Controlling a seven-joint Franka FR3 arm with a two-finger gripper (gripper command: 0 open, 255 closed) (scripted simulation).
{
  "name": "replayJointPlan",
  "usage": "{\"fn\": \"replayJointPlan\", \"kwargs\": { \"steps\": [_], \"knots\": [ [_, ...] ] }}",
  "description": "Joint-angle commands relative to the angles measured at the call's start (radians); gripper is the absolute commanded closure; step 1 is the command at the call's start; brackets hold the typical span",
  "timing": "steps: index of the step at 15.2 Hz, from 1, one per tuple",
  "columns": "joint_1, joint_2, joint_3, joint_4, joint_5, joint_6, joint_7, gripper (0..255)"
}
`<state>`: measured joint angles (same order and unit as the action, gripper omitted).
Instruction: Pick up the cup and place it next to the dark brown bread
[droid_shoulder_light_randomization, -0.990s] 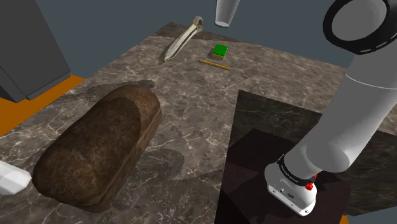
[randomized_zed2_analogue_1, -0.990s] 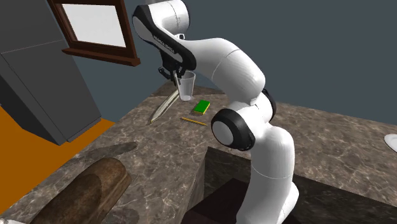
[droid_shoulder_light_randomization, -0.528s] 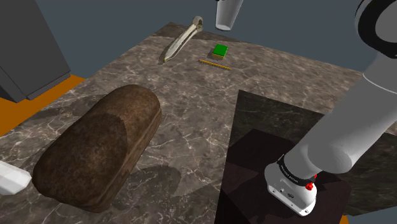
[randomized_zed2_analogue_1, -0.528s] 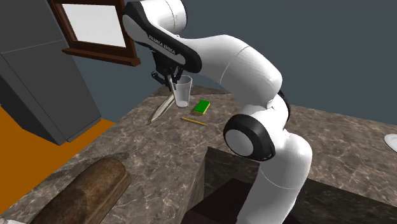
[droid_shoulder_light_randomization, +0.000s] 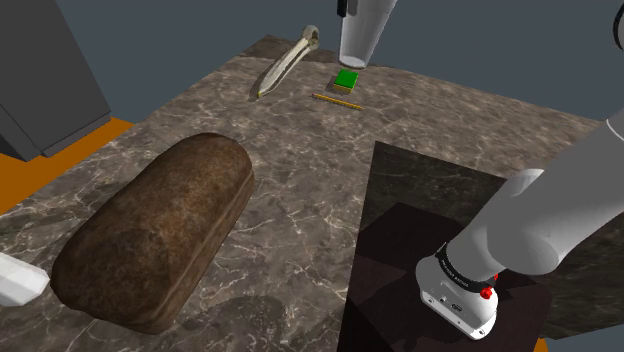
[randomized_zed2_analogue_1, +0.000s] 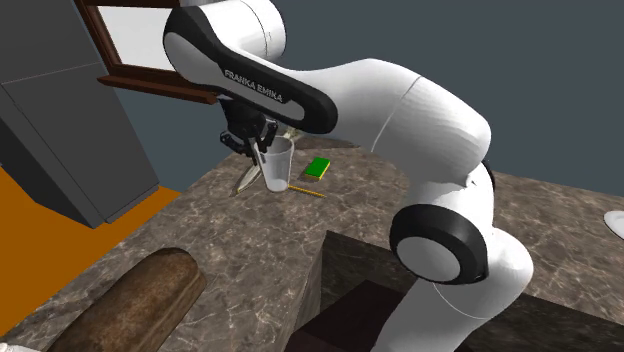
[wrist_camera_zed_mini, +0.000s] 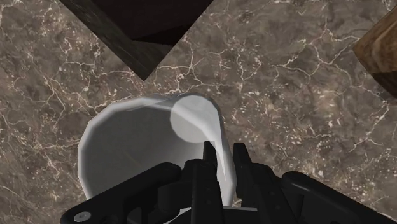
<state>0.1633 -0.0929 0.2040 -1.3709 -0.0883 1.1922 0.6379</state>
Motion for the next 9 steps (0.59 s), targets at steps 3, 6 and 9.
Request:
{"fn": "replayJointPlan", "kwargs": {
  "steps": [3,6,9],
  "knots": [
    [0.039,-0.065,0.048,-0.064,0.03,-0.008,0.095,255],
    [0.066,-0.101,0.086,-0.097,0.054,-0.014,0.165,255],
    [0.093,-0.127,0.127,-0.117,0.078,-0.021,0.238,255]
  ]
}}
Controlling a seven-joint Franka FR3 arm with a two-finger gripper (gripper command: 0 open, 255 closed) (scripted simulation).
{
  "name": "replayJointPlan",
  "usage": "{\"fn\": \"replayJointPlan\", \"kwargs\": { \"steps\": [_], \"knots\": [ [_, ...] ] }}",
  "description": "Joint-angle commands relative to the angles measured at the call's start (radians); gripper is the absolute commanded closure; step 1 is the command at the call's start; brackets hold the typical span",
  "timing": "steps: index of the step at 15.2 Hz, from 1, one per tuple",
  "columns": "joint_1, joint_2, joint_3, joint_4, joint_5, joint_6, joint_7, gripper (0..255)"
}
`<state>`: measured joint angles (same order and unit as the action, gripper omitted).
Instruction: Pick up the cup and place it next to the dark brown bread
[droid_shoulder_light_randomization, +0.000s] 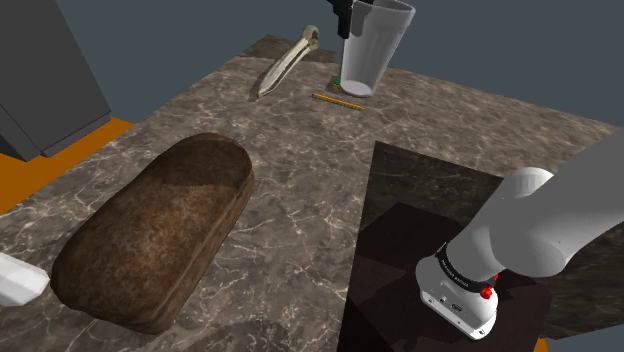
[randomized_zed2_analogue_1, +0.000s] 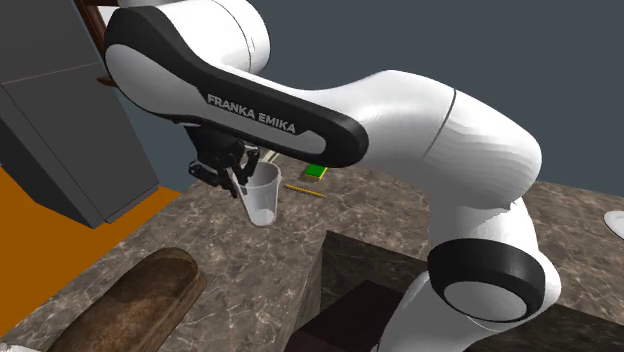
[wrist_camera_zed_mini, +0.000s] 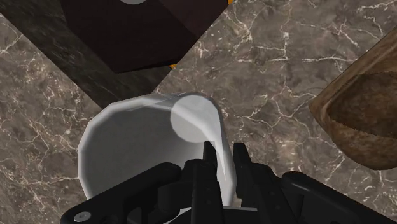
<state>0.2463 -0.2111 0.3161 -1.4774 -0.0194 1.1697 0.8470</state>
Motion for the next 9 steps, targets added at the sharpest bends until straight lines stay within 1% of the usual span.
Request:
{"fn": "replayJointPlan", "kwargs": {
  "steps": [1,9],
  "knots": [
    [0.019,-0.015,0.03,-0.014,0.017,-0.002,0.053,255],
    [0.088,-0.024,0.16,-0.003,0.076,-0.023,0.268,255]
  ]
}}
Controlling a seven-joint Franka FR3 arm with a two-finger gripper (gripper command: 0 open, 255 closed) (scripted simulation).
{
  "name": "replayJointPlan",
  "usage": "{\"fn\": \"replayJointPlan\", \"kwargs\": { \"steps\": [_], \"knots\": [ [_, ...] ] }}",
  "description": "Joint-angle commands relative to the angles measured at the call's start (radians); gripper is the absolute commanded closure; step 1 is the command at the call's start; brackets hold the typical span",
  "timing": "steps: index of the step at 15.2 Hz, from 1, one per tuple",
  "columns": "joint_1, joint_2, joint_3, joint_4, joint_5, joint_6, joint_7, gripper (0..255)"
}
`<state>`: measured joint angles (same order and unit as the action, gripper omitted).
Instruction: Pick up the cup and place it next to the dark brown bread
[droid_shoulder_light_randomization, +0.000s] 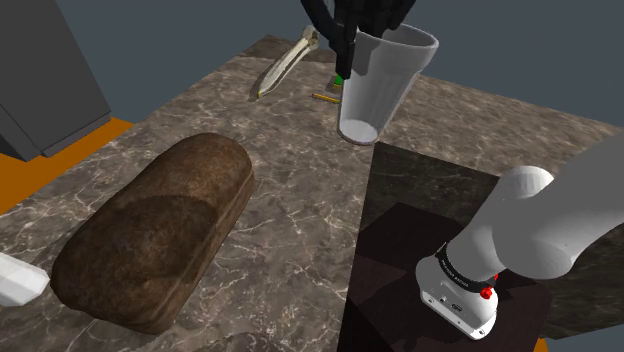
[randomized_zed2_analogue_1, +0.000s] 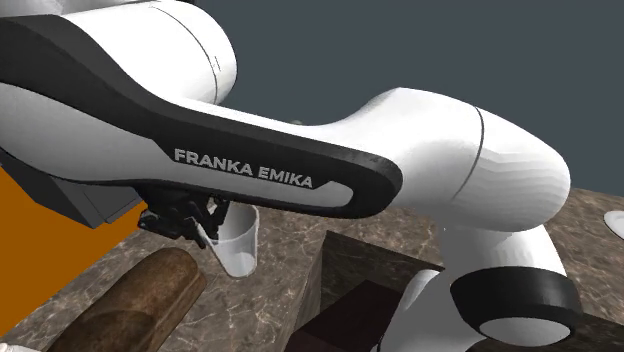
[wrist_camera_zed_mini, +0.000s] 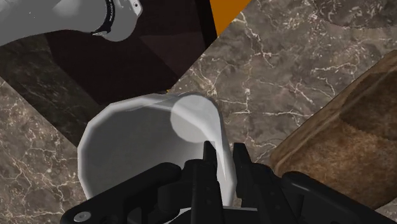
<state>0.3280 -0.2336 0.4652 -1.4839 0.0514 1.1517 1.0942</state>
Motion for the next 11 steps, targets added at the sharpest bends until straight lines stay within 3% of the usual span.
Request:
{"fn": "replayJointPlan", "kwargs": {
  "steps": [1,11],
  "knots": [
    [0.015,0.003,0.03,0.011,0.011,-0.007,0.05,255],
    [0.118,0.143,0.249,0.158,0.006,-0.029,0.384,255]
  ]
}}
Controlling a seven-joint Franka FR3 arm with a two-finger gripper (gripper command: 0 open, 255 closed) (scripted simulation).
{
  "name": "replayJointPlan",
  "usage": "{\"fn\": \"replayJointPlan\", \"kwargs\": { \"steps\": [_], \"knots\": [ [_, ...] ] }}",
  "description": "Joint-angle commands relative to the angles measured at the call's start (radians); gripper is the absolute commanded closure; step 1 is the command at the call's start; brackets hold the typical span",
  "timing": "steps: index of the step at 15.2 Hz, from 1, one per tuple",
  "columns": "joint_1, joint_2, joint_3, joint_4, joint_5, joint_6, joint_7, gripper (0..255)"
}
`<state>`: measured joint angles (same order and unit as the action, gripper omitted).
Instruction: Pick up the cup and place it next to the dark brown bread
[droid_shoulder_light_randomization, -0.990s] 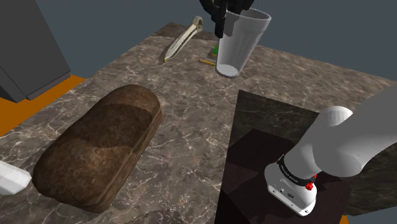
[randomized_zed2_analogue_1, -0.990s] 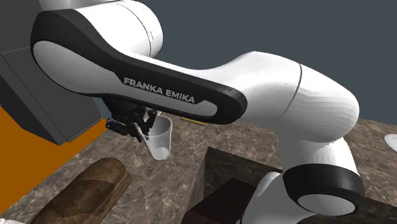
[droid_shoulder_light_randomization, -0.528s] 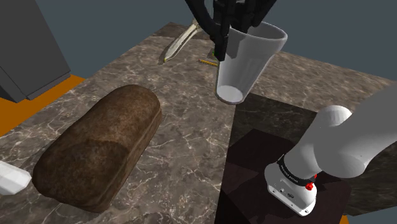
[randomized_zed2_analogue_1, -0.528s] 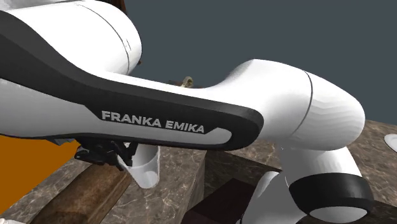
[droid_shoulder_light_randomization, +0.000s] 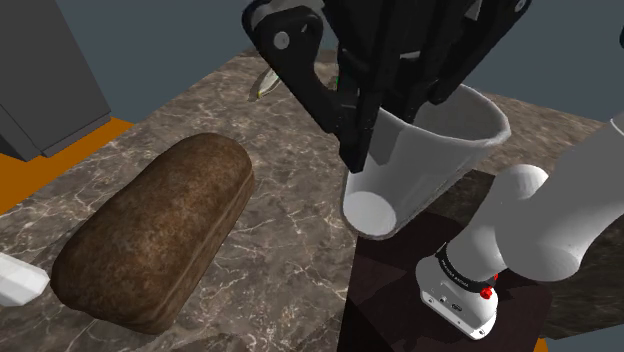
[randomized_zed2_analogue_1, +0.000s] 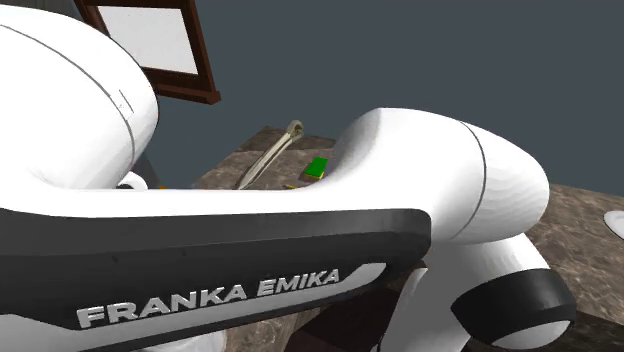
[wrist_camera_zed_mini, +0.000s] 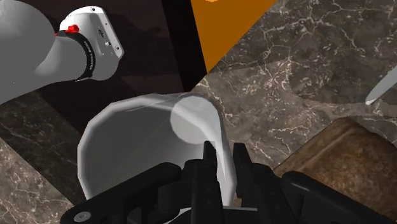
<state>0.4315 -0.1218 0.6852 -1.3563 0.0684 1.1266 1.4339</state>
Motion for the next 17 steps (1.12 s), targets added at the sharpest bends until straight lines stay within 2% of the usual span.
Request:
{"fn": "replayJointPlan", "kwargs": {
  "steps": [1,4,5,6,11,17],
  "knots": [
    [0.029,0.057,0.055,0.054,-0.022,-0.007,0.083,255],
    [0.093,0.153,0.131,0.138,-0.075,-0.021,0.209,255],
    [0.122,0.191,0.155,0.171,-0.099,-0.028,0.253,255],
    [0.174,0.256,0.191,0.229,-0.145,-0.043,0.321,255],
    [0.129,0.17,0.16,0.074,-0.079,0.054,0.273,255],
    [0.101,0.095,0.136,-0.076,-0.029,0.154,0.23,255]
  ]
}}
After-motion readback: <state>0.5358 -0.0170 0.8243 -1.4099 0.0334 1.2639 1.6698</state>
